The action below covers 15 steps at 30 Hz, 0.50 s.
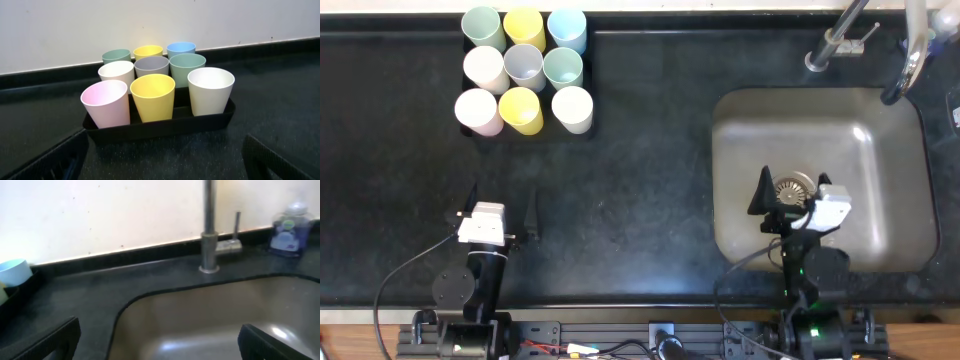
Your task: Store Cups
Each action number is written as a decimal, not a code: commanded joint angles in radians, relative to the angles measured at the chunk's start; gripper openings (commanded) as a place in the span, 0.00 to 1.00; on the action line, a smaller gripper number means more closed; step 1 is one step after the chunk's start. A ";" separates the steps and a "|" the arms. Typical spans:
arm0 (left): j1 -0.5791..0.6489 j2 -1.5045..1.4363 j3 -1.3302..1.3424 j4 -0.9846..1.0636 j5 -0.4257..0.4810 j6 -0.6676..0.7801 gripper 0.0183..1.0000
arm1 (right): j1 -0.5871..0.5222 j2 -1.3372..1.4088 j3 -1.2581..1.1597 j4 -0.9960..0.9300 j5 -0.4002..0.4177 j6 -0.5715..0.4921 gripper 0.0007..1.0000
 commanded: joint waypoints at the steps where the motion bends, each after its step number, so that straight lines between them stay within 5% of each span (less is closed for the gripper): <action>1: 0.005 -0.008 -0.001 -0.005 -0.005 0.019 1.00 | -0.052 -0.137 -0.045 -0.041 0.006 0.011 1.00; 15: 0.005 -0.008 -0.001 -0.005 -0.005 0.019 1.00 | -0.059 -0.254 -0.071 -0.074 0.001 0.011 1.00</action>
